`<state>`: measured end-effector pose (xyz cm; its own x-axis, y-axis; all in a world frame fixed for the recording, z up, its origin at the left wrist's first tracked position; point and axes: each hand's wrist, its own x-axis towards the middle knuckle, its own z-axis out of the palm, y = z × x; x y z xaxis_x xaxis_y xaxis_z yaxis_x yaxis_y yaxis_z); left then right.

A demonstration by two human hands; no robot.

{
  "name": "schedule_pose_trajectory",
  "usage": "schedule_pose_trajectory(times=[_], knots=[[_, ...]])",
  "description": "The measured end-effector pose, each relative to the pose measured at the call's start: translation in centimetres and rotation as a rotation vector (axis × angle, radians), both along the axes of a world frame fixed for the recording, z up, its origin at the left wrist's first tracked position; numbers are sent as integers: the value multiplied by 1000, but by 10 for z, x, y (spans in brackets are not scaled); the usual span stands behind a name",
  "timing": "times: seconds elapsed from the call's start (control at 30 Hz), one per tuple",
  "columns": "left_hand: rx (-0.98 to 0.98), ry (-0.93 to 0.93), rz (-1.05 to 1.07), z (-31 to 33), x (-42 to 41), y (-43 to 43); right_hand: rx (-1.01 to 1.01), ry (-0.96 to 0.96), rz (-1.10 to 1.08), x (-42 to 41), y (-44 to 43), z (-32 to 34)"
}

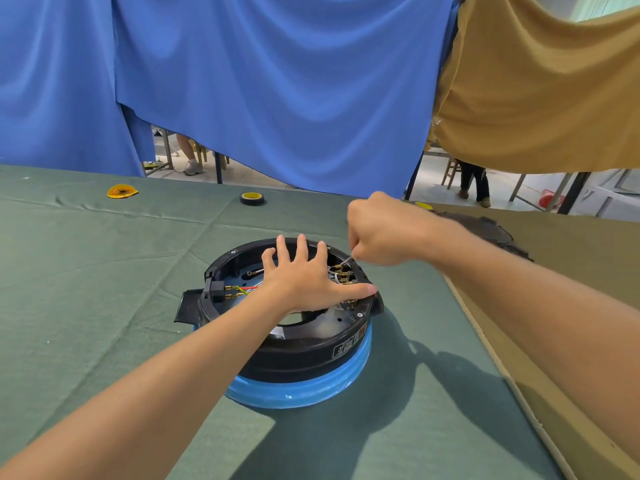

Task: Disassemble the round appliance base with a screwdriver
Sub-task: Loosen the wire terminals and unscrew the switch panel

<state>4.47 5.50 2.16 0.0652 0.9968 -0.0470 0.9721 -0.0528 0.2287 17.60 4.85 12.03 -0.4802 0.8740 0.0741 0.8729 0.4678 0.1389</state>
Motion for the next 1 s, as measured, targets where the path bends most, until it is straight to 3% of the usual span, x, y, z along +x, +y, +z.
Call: schedule_pose_trajectory(times=[0.27, 0.37, 0.5, 0.63, 0.73, 0.9, 1.0], knots=[[7, 42, 3, 3, 2, 1, -687, 562, -365, 42, 47, 8], [13, 42, 5, 0, 1, 1, -578, 537, -327, 44, 41, 5], [39, 52, 13, 1, 0, 2, -194, 180, -145, 23, 14, 3], [53, 126, -23, 6, -3, 1, -42, 165, -127, 21, -10, -10], [63, 209, -85, 19, -11, 7, -61, 346, -243, 31, -25, -33], [59, 112, -184, 24, -28, 19, -323, 936, -470, 32, -37, -84], [87, 148, -185, 22, -33, 22, -377, 1075, -455, 33, -27, -89]])
